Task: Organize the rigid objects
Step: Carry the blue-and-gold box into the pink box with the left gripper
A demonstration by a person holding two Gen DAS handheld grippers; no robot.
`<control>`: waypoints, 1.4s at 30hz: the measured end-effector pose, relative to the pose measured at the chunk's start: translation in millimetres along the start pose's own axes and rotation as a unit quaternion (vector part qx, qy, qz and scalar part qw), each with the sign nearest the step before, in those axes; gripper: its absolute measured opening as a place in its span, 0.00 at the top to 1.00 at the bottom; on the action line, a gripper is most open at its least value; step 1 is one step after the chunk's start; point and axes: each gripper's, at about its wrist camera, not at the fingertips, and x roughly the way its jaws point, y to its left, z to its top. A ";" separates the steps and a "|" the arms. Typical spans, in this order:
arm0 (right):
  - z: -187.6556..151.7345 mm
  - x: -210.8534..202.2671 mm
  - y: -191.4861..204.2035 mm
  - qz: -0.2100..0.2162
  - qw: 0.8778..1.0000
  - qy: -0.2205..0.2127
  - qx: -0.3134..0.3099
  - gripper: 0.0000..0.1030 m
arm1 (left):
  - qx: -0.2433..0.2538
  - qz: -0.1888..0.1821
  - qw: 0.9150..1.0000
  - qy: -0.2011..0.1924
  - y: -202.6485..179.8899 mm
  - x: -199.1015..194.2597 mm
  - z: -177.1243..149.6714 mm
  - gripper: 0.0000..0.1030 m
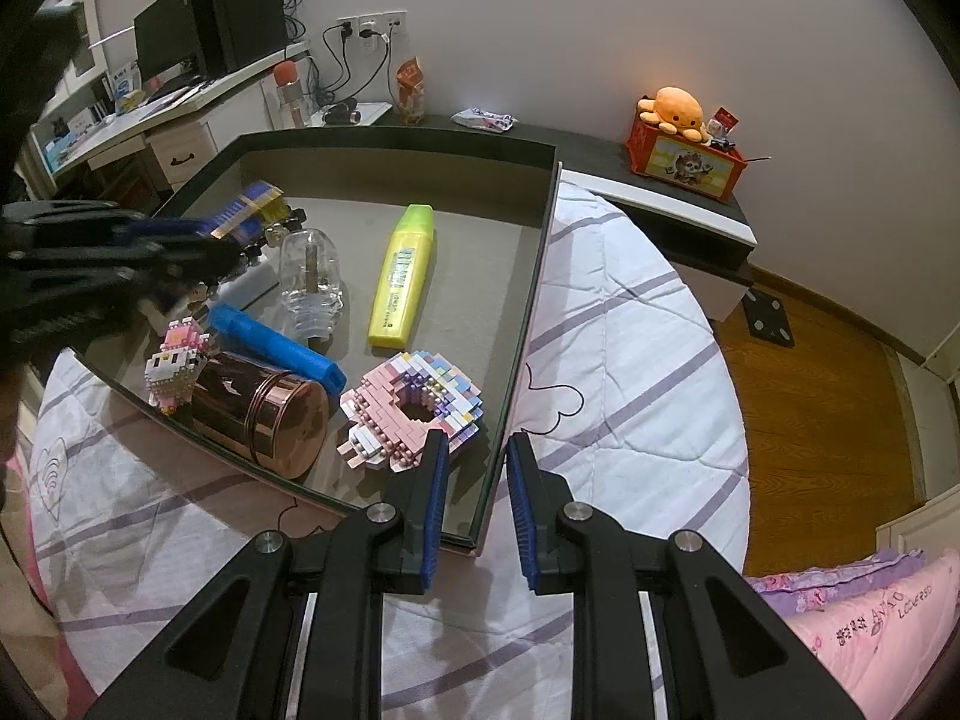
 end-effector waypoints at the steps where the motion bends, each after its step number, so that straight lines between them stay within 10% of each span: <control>1: 0.1 0.0 -0.1 0.000 1.000 0.000 0.000 0.79 | 0.000 -0.001 1.000 0.004 -1.5 5.1 1.2 0.80; 42: 0.3 0.8 0.7 -0.010 1.000 0.005 -0.001 0.79 | 0.014 -0.015 1.000 0.022 -2.4 3.0 -31.4 0.61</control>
